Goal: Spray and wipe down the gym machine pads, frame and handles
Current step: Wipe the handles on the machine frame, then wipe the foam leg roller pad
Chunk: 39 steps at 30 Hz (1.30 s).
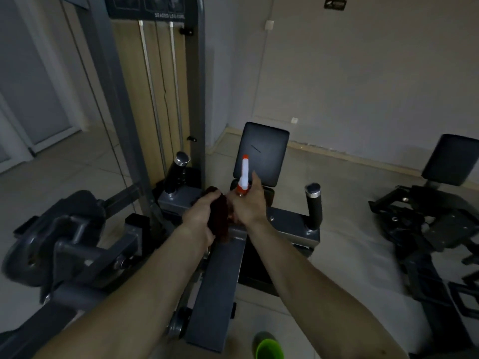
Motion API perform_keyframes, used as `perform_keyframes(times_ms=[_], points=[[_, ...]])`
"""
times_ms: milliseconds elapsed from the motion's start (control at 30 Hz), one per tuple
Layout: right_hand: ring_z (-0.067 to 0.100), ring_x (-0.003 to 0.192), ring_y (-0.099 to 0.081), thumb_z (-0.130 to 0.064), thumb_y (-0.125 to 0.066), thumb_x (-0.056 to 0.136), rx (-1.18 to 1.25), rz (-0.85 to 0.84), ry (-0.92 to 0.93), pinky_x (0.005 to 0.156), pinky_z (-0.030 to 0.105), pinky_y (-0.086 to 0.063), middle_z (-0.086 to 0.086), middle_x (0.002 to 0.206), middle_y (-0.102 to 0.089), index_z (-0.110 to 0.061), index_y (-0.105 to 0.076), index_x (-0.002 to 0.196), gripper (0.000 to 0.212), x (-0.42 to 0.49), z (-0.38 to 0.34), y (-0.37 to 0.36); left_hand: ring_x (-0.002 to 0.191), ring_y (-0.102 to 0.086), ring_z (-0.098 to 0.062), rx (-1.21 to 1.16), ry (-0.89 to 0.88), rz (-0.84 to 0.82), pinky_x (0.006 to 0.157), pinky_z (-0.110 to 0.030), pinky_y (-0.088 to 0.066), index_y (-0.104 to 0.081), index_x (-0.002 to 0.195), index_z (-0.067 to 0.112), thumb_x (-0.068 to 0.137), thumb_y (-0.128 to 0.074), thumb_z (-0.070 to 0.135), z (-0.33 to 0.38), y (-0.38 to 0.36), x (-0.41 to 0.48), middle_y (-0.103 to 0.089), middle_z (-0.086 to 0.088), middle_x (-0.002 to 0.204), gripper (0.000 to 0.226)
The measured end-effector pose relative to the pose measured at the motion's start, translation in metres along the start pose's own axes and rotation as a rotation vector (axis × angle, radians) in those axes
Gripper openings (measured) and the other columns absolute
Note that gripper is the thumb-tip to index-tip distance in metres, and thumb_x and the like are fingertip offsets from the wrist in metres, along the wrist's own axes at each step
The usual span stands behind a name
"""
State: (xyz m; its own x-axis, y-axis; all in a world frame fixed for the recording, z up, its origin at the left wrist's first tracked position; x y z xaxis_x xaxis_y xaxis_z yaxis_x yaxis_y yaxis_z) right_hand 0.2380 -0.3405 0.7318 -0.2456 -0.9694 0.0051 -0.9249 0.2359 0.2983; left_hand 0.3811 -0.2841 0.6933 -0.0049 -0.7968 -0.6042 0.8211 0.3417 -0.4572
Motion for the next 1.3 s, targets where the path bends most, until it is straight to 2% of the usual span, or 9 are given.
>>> perform_keyframes(times_ms=[200, 333, 500, 667, 800, 1033, 1133, 1200, 1300], points=[[0.028, 0.097, -0.062, -0.018, -0.070, 0.091, -0.225, 0.145, 0.288, 0.089, 0.044, -0.056, 0.011, 0.106, -0.066, -0.015, -0.049, 0.149, 0.062, -0.028, -0.033, 0.024, 0.067, -0.068, -0.026, -0.014, -0.039, -0.033, 0.057, -0.034, -0.060, -0.072, 0.101, 0.004, 0.091, -0.074, 0.026, -0.001, 0.003, -0.044, -0.072, -0.015, 0.085, 0.025], [0.022, 0.097, -0.057, -0.029, -0.065, 0.091, -0.361, 0.240, 0.504, 0.087, 0.043, -0.053, 0.004, 0.112, -0.054, -0.023, -0.033, 0.160, 0.076, -0.097, -0.077, 0.052, 0.081, -0.070, -0.031, 0.019, -0.082, -0.094, 0.087, -0.045, -0.057, -0.071, 0.109, 0.004, 0.087, -0.077, 0.030, 0.000, 0.006, -0.071, -0.074, -0.017, 0.095, 0.034], [0.017, 0.101, -0.058, -0.028, -0.060, 0.087, -0.363, 0.258, 0.681, 0.085, 0.042, -0.054, -0.002, 0.124, -0.052, -0.012, -0.049, 0.143, 0.059, -0.228, -0.113, 0.073, 0.085, -0.071, -0.029, 0.082, -0.110, -0.172, 0.081, -0.042, -0.059, -0.075, 0.109, 0.008, 0.076, -0.084, 0.034, -0.021, 0.047, -0.134, -0.076, -0.013, 0.102, 0.042], [0.010, 0.085, -0.059, -0.012, -0.061, 0.083, -0.102, 0.133, 0.534, 0.076, 0.030, -0.052, -0.011, 0.101, -0.058, -0.017, -0.054, 0.132, 0.049, -0.355, -0.062, 0.046, 0.059, -0.064, -0.020, 0.102, -0.074, -0.185, 0.059, -0.027, -0.053, -0.072, 0.090, 0.012, 0.088, -0.075, 0.034, -0.070, 0.141, -0.214, -0.069, -0.008, 0.075, 0.022], [0.018, 0.086, -0.067, -0.008, -0.060, 0.093, 0.090, 0.061, 0.268, 0.073, 0.026, -0.057, -0.011, 0.106, -0.066, -0.054, -0.046, 0.130, 0.061, -0.456, 0.019, 0.013, 0.052, -0.058, -0.021, 0.109, -0.041, -0.071, 0.057, -0.031, -0.049, -0.064, 0.077, 0.014, 0.094, -0.070, 0.036, -0.112, 0.261, -0.249, -0.059, -0.007, 0.066, 0.028], [0.015, 0.081, -0.065, -0.013, -0.067, 0.089, -0.169, -0.091, -0.114, 0.077, 0.047, -0.059, -0.006, 0.090, -0.068, -0.039, -0.060, 0.107, 0.032, -0.562, 0.162, -0.029, 0.082, -0.070, -0.028, 0.003, 0.110, 0.382, 0.055, -0.033, -0.057, -0.069, 0.118, 0.007, 0.090, -0.075, 0.026, -0.196, 0.450, -0.279, -0.073, -0.014, 0.106, 0.034], [0.019, 0.078, -0.064, -0.016, -0.067, 0.084, -0.314, -0.252, -0.191, 0.071, 0.043, -0.058, -0.006, 0.091, -0.067, -0.038, -0.060, 0.112, 0.036, -0.582, 0.205, -0.050, 0.069, -0.066, -0.029, 0.154, 0.175, 0.483, 0.053, -0.033, -0.053, -0.069, 0.106, -0.002, 0.088, -0.077, 0.015, -0.229, 0.491, -0.277, -0.073, -0.019, 0.088, 0.026], [0.025, 0.091, -0.064, -0.024, -0.066, 0.082, -0.461, -0.356, -0.161, 0.073, 0.037, -0.055, -0.004, 0.104, -0.066, -0.035, -0.056, 0.126, 0.047, -0.585, 0.225, -0.063, 0.064, -0.064, -0.028, 0.195, 0.241, 0.494, 0.056, -0.034, -0.054, -0.070, 0.096, -0.001, 0.088, -0.078, 0.012, -0.262, 0.502, -0.269, -0.072, -0.015, 0.072, 0.017], [0.022, 0.143, -0.043, -0.023, -0.067, 0.091, -0.654, -0.520, -0.129, 0.108, 0.040, -0.048, -0.004, 0.159, -0.041, -0.029, -0.036, 0.157, 0.074, -0.575, 0.258, -0.085, 0.073, -0.068, -0.030, 0.203, 0.341, 0.473, 0.068, -0.040, -0.059, -0.068, 0.094, 0.002, 0.090, -0.079, 0.019, -0.310, 0.499, -0.253, -0.071, -0.017, 0.083, 0.020]])
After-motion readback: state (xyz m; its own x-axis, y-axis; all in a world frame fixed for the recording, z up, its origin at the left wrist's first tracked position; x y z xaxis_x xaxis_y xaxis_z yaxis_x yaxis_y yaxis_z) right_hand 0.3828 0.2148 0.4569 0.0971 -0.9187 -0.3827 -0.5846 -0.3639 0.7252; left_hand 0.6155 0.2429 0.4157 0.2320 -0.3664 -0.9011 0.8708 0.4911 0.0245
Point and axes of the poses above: each hand's wrist, its own x-axis towards the middle knuckle, its own y-axis out of the back of the hand, z = x × y, the point moved 10 cm from there along x, towards the middle knuckle
